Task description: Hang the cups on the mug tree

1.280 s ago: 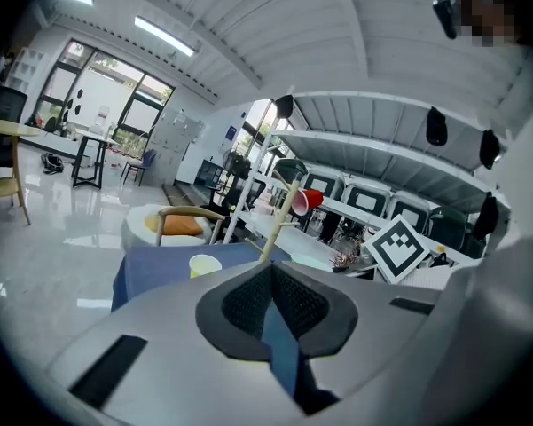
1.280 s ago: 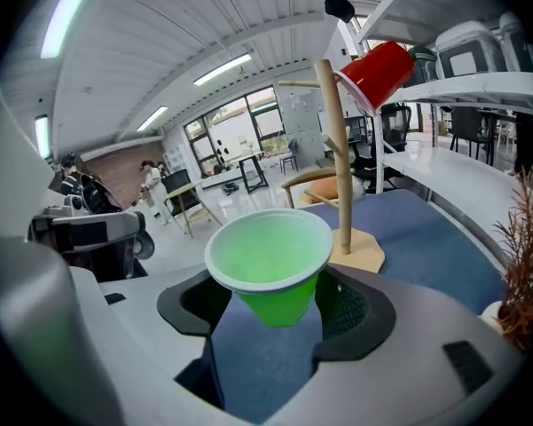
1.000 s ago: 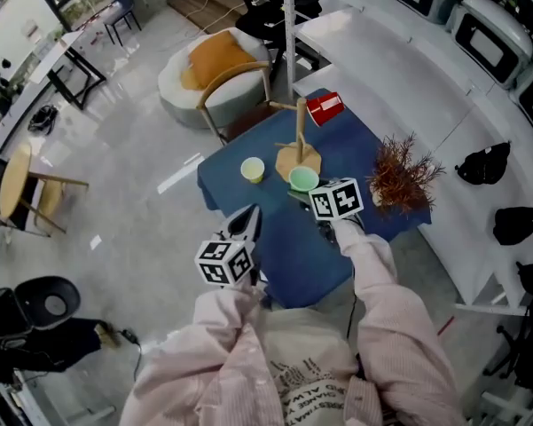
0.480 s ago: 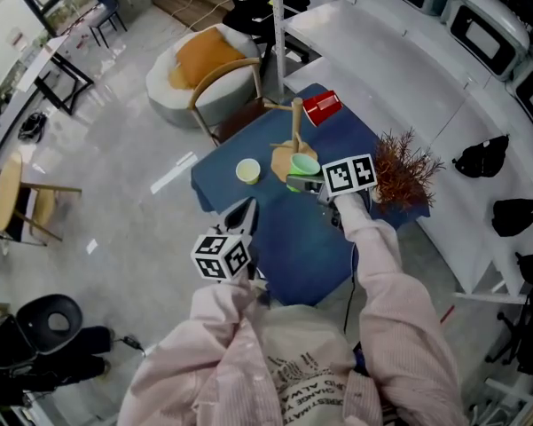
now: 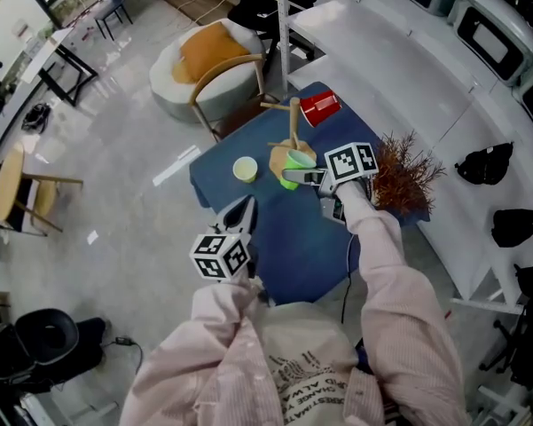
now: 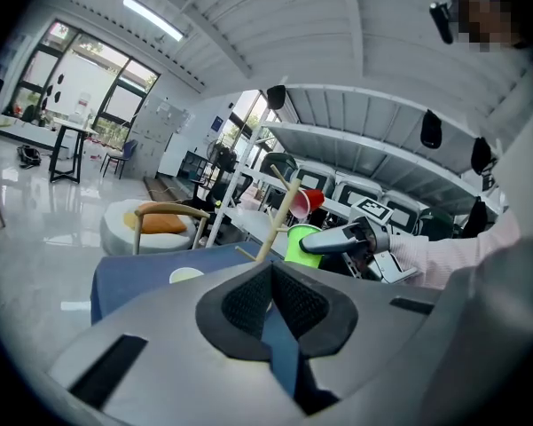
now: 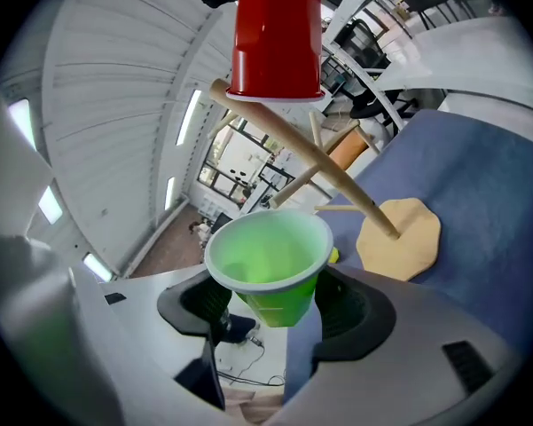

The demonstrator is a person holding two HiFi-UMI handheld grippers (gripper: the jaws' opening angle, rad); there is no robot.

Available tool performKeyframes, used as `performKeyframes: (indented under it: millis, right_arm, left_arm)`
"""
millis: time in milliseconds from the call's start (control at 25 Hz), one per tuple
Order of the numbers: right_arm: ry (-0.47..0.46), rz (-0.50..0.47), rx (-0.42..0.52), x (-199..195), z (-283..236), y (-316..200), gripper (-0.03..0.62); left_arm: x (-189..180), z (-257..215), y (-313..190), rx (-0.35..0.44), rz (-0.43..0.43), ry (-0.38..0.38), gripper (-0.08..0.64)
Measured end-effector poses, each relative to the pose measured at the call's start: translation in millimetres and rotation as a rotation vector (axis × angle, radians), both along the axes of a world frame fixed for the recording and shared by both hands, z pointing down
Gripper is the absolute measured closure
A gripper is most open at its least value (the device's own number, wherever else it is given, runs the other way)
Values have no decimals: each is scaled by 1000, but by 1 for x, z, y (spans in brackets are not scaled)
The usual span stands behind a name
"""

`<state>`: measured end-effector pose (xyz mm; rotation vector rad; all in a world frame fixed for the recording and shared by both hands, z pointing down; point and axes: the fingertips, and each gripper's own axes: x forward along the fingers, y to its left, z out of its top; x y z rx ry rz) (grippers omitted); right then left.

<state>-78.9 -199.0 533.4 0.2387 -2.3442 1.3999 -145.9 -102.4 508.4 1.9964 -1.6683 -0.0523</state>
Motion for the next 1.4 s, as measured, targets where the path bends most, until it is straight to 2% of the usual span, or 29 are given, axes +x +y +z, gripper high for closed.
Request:
performKeyframes:
  millis: [320, 680, 1000, 1400]
  right_arm:
    - [-112, -20, -170, -3, -12, -12, 305]
    - [-162, -43, -290, -10, -13, -14, 305]
    - [-206, -60, -421, -12, -14, -14, 304]
    - [-282, -51, -568, -18, -13, -26, 304]
  left_arm:
    - [14, 1, 4, 7, -57, 9, 561]
    - [19, -5, 6, 14, -108, 5, 561]
    - [25, -11, -8, 11, -55, -3, 561]
    - [26, -10, -44, 2, 12, 29, 561]
